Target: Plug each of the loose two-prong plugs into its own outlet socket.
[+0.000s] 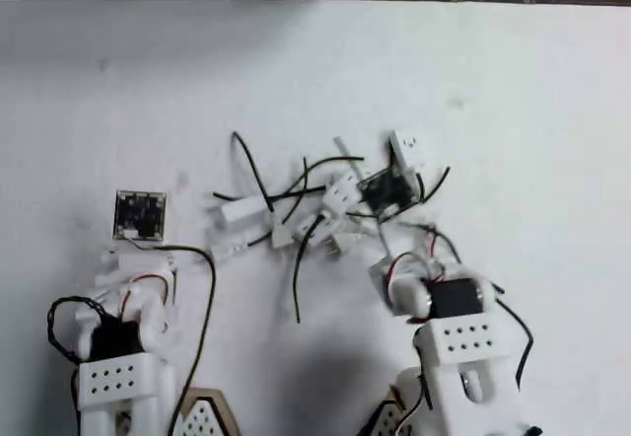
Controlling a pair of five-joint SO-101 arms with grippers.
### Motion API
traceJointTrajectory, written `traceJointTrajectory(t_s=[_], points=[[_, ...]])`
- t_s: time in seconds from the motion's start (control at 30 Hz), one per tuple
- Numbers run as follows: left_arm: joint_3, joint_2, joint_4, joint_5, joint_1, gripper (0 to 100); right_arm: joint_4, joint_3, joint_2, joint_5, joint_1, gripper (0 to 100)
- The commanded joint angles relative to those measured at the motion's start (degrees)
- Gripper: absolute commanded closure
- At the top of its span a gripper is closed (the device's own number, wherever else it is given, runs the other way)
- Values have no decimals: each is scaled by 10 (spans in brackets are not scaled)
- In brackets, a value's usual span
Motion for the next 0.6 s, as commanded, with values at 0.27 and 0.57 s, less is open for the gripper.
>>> traceJointTrajectory(t_s=[0.27, 0.57], points=[[-17, -7, -2, 2, -5, 976, -30, 12, 1, 7, -36, 981], [-17, -7, -2, 2, -5, 976, -144, 8, 171, 7, -36, 981]])
